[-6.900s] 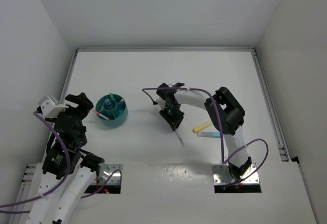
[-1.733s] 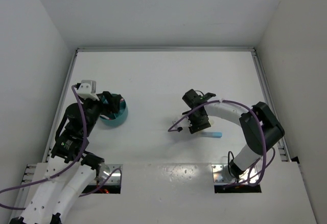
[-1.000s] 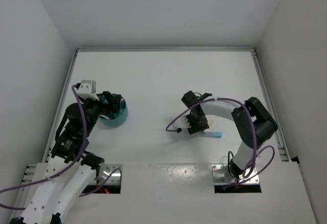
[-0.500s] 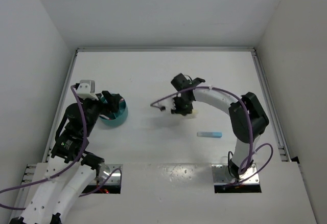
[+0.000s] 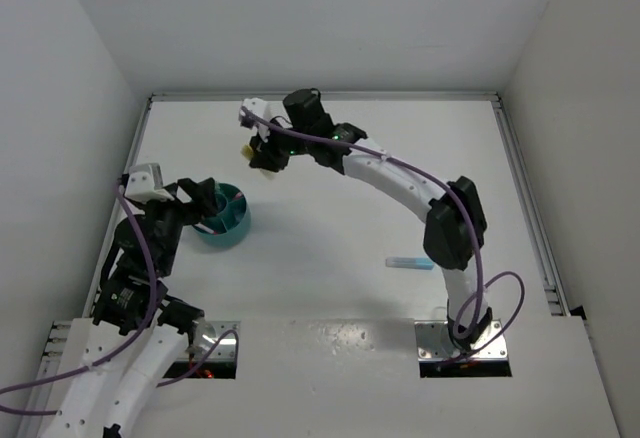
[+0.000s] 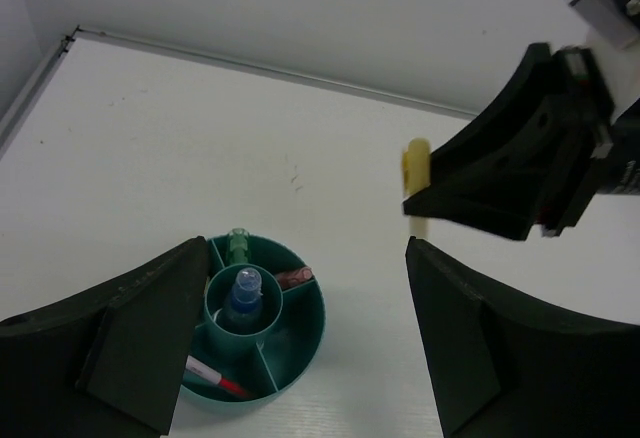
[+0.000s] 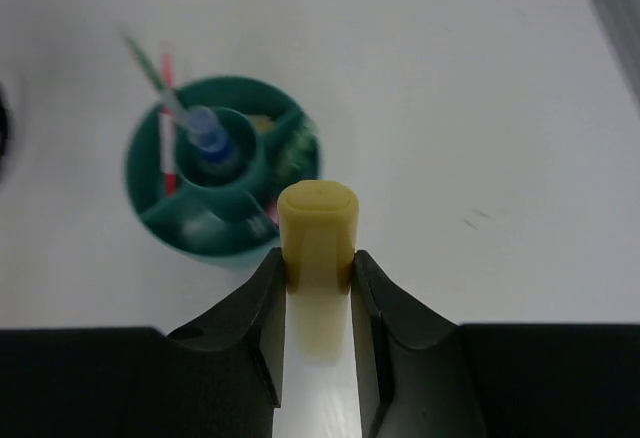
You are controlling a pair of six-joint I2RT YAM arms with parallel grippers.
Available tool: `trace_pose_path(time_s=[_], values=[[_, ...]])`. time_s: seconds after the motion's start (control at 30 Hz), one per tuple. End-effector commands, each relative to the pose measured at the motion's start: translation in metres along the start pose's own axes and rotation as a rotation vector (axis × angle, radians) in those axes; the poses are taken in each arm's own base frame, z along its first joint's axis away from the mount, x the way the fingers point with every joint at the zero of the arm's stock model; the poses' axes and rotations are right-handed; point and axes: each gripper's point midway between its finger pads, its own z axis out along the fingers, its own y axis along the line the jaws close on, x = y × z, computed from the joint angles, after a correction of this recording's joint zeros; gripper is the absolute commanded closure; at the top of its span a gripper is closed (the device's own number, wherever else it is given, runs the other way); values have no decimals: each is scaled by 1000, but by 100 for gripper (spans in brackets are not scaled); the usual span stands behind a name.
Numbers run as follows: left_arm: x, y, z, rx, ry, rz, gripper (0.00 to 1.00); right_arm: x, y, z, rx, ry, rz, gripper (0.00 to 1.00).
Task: Sort the stationery into containers
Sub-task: Place the stationery in the storage box.
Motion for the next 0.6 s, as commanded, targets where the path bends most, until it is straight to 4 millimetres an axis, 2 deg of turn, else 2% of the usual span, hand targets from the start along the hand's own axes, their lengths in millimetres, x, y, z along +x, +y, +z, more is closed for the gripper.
trace_pose_path(time_s=[0.0, 0.07, 0.1, 0.13, 0.17, 0.23, 0.33, 0.4, 0.57], values=[[-13, 7, -2, -37, -55, -25, 15, -40, 49, 22, -314, -205, 77, 100], [-13, 7, -2, -37, -55, -25, 15, -49, 63, 28, -396, -266, 74, 100], [-13, 7, -2, -37, -55, -25, 15, -51, 65, 31, -415, -284, 104, 100], [-13, 7, -2, -37, -55, -25, 15, -65, 62, 33, -415, -342, 92, 100], [-13, 7, -2, -37, -55, -25, 15, -58, 65, 42, -436, -340, 125, 100], [-17, 8, -6, -41, -74, -31, 15, -72, 66, 39, -464, -395, 136, 100], [-19, 8, -8, -38, -82, -33, 15, -61, 78, 42, -536, -389, 167, 100], [-19, 8, -8, -38, -82, -34, 15, -62, 91, 39, -589, -411, 195, 100], [-19, 7, -8, -29, -80, -33, 15, -52, 99, 49, -619, -415, 200, 100]])
